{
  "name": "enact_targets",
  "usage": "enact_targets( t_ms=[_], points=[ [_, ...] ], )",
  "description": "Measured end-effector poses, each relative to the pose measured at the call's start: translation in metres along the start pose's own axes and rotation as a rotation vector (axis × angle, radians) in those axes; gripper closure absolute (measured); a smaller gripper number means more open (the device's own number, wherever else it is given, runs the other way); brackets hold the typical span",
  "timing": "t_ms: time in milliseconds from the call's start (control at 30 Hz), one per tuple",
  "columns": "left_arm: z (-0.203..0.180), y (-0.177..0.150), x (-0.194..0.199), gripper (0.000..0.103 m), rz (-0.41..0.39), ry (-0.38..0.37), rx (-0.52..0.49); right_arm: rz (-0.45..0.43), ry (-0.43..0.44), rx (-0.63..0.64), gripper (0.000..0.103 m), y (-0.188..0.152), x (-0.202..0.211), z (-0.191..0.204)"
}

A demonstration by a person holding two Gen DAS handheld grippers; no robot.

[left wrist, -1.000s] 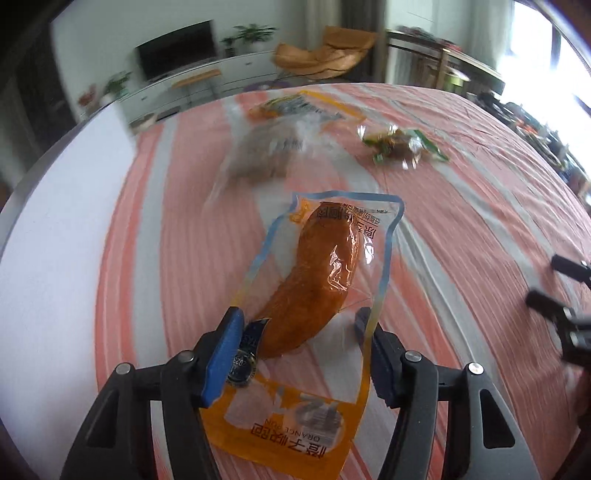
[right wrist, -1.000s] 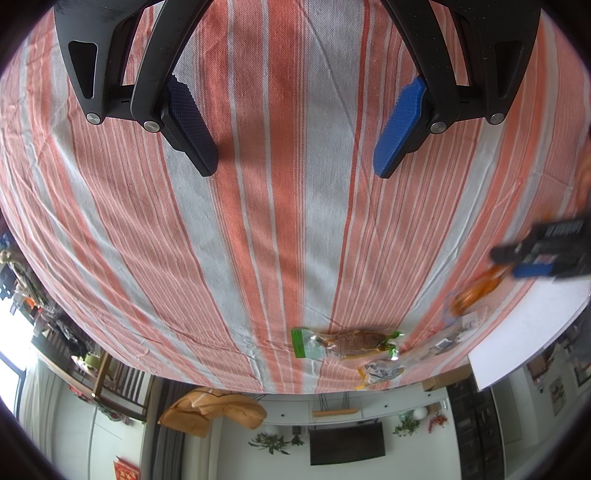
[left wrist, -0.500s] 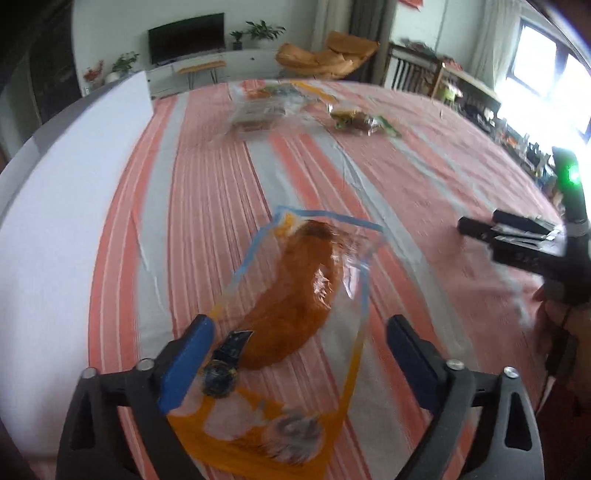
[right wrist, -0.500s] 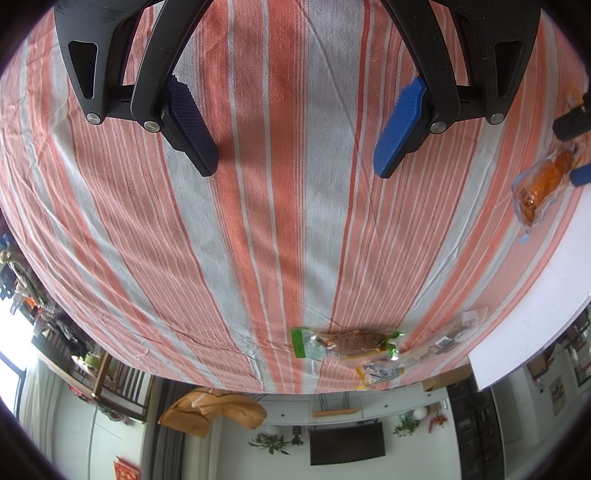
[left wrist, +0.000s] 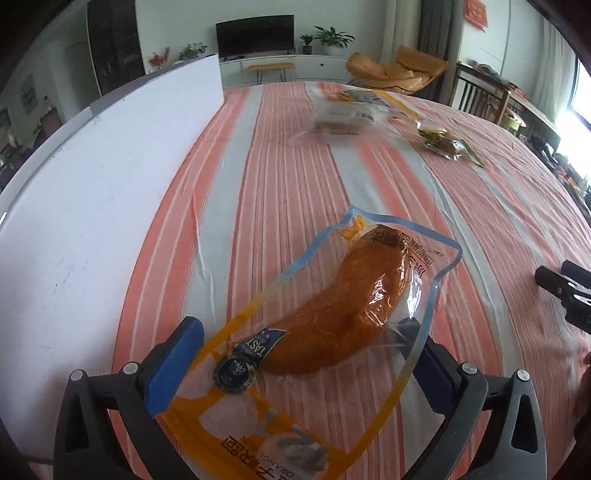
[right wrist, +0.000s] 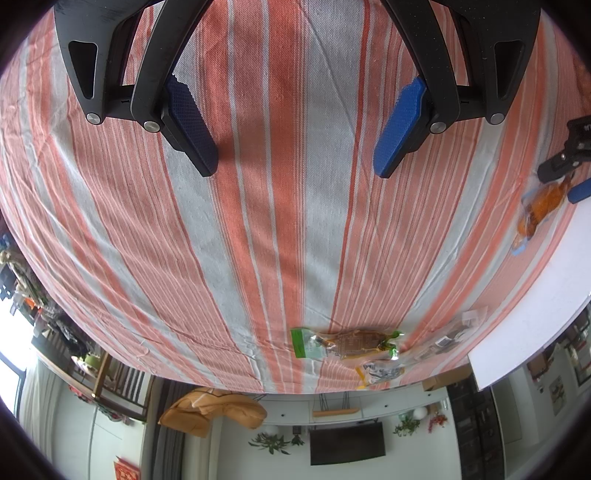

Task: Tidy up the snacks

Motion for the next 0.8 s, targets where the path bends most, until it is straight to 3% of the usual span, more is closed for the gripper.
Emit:
enact_targets(
  t_ms=[800],
  points=[
    [-0.0006, -0.0007, 0.0004, 0.0, -0.003, 0.0, 0.0, -0.001, 0.0, -0.001, 0.015, 0.0, 0.0, 0.0002]
  ],
)
Point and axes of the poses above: each gripper's, at about its wrist camera, not at the fingertips, and x roughly against the way its jaws point, z to its left, y to its top, the point moved 8 cm from there along -x, roughly the way its jaws point, and after that the axes turned 4 degrees about x, right-handed, at the moved point
